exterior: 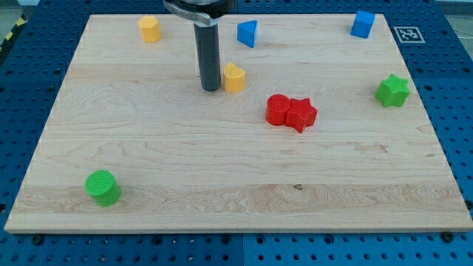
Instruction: Move the yellow heart into the red circle
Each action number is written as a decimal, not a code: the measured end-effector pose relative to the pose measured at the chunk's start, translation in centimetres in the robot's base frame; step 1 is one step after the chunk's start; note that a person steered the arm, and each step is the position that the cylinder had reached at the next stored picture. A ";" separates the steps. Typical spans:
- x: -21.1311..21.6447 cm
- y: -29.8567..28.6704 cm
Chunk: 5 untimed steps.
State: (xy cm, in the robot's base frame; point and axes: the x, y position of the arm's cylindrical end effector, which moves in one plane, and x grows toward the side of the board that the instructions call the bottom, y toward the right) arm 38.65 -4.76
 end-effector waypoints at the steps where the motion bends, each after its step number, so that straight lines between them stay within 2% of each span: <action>1: 0.0 0.2; 3: -0.5 1.8; 4: -3.2 0.1; 5: -2.9 4.7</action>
State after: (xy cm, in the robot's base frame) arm 35.78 -0.08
